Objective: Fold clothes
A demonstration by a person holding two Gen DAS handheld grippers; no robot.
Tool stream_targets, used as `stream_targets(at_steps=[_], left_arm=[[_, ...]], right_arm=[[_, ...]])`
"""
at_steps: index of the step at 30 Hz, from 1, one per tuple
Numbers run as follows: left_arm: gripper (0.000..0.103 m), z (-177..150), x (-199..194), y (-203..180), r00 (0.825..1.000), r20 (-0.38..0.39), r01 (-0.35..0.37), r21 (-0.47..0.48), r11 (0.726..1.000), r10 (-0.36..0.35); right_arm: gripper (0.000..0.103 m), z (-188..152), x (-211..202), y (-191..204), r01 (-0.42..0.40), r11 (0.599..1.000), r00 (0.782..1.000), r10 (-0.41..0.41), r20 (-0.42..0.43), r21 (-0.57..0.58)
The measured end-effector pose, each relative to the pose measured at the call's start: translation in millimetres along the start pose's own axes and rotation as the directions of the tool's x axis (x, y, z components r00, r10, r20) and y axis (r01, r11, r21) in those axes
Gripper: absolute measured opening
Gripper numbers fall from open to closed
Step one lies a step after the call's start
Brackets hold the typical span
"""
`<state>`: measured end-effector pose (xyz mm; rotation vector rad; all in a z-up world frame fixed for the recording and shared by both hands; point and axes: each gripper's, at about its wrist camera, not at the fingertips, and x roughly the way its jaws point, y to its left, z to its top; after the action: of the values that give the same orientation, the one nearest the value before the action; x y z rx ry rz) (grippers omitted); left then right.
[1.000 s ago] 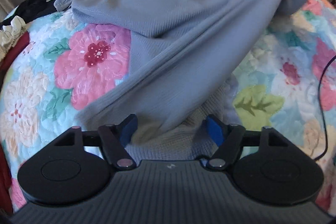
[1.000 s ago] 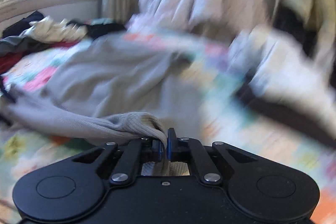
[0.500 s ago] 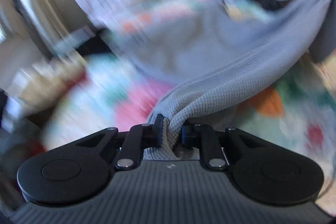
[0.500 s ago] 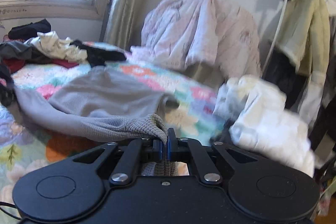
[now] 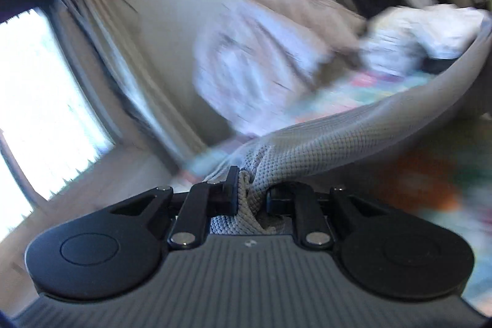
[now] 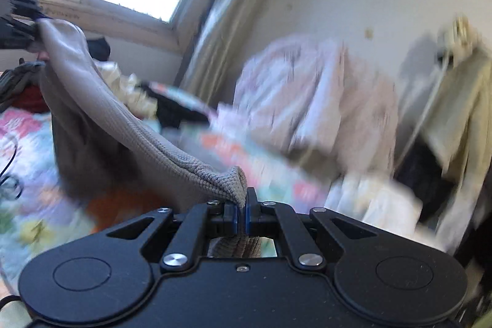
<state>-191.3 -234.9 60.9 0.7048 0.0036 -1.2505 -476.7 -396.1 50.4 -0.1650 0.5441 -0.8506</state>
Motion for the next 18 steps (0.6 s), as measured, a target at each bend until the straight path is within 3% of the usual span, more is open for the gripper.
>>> stream_targets(at_steps=[2,4,8,10,14,16,18], left_arm=[[0.015,-11,-1,-16,0.99,-0.07,0.122,0.031,0.992,-0.119],[0.015,-22,9,-33,0.966,-0.14,0.225,0.043,0.973,-0.218],[0.014,-38,42,-56,0.924,-0.245,0.308,0.024,0.951,-0.293],[0.014,-41,47,-63,0.914,-0.24,0.344,0.034,0.938,-0.326],[0.016,-43,36,-78,0.916,-0.225,0.369,0.158,0.916,-0.331],[0.016,-48,35,-75,0.915,-0.251,0.36,0.158,0.92,-0.315],[0.016,-47,41,-62,0.925,-0.266,0.308,0.115,0.944,-0.27]], right_arm=[[0.003,-35,3,-3,-0.05,0.991,0.994,0.061,-0.087,0.124],[0.003,-66,11,-4,-0.055,0.98,0.982,0.087,-0.165,0.189],[0.003,-106,29,-10,-0.019,0.955,0.965,0.095,-0.245,0.296],[0.003,-98,25,-14,-0.011,0.954,0.975,0.076,-0.208,0.299],[0.003,-60,3,-21,0.019,0.978,0.994,0.004,-0.111,0.209],[0.003,-38,-11,-23,-0.01,0.985,0.998,0.021,-0.061,0.174],[0.003,-28,-15,-18,-0.108,0.977,0.992,0.118,-0.046,0.183]])
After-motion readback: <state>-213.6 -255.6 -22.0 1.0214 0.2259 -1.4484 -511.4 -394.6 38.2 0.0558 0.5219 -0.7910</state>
